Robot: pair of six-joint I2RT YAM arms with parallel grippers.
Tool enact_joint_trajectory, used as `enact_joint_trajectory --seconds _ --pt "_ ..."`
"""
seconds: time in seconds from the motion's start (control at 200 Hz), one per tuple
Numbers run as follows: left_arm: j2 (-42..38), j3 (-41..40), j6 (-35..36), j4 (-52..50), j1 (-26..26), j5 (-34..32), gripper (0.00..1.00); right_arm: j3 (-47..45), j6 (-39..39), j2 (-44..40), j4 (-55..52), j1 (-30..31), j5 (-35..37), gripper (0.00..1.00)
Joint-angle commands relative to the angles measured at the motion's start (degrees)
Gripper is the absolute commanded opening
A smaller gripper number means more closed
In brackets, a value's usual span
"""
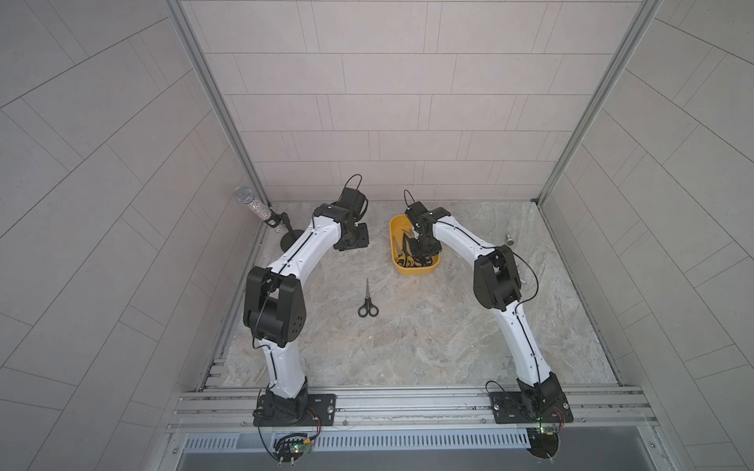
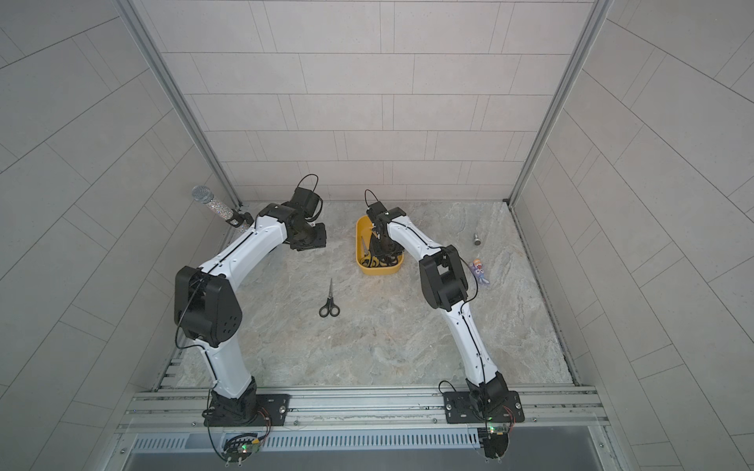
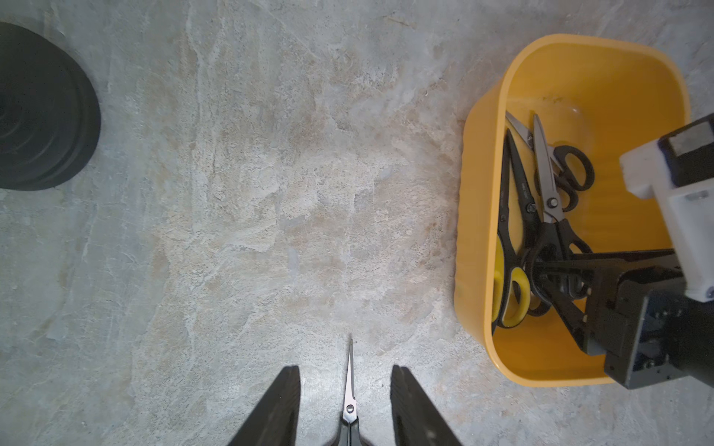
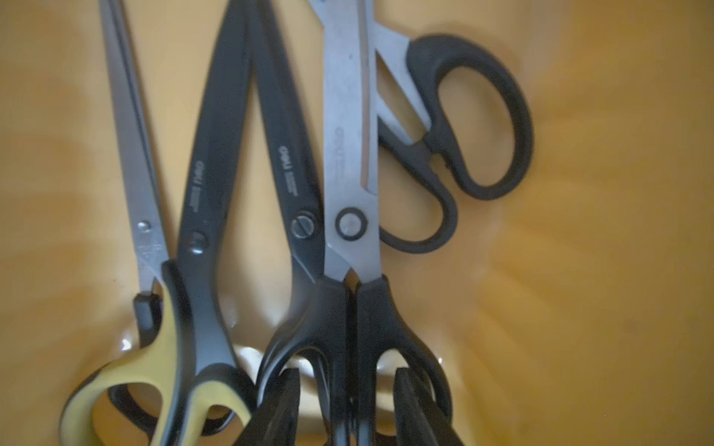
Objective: Take the scissors out of the storage box
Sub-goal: Pick up the scissors from the storage box.
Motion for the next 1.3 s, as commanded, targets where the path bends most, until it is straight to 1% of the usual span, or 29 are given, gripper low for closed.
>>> enact_joint_trajectory --seconds 0.0,0.145,0.225,0.3,0.39,0.49,0.625,0.735,0.77,0.935,1.016,1.131,1.291 --pt "-2.3 -0.6 0.0 0.1 0.3 0.0 0.44 1.3 1.9 1.4 -0.5 0.9 -0.1 0.45" --pt "-3.0 -1.5 -0.1 0.3 0.5 0.0 0.45 2.2 2.9 0.5 1.1 1.0 0.5 0.43" --pt "-3.1 -1.7 -0.1 0.3 0.5 0.1 0.45 1.9 3.1 0.7 1.5 0.7 -0.4 0.42" --pt "-3.4 -2.0 -0.1 0.3 0.6 -0.1 0.45 1.0 3.3 1.2 2.3 0.5 -1.7 0.38" --pt "-3.5 -2.3 -0.1 0.4 0.7 -0.1 0.45 -0.2 3.3 1.4 2.9 0.3 -2.3 0.31" --pt "-3.6 -2.4 -0.2 0.5 0.9 0.1 0.45 -1.2 3.3 1.2 3.5 -0.1 -2.3 0.29" --pt "-3.6 -2.6 -0.3 0.8 0.9 0.2 0.45 -2.0 3.2 0.6 4.3 -0.2 -3.2 0.20" --pt "-3.6 -2.8 -0.6 1.0 1.0 0.6 0.44 -1.8 3.3 0.5 4.4 -0.2 -3.6 0.04" --pt "-3.6 -2.7 -0.7 1.2 0.9 0.6 0.44 -1.7 3.3 0.3 4.5 -0.2 -3.4 0.01" --pt "-3.4 -2.3 -0.3 1.6 1.0 1.7 0.44 -0.7 3.0 -1.6 4.7 -0.2 -2.6 0.01" --pt "-2.6 -1.8 0.6 1.3 0.4 2.9 0.42 0.0 3.0 -2.1 4.2 -0.2 -2.6 0.01" --pt "-2.0 -1.2 1.2 0.7 -1.0 2.1 0.42 -0.8 3.5 -4.2 4.8 -0.1 -2.6 0.00" --pt "-2.0 -1.4 0.7 0.9 -1.1 1.5 0.42 -1.4 4.0 -6.9 6.0 0.0 -1.9 0.00"
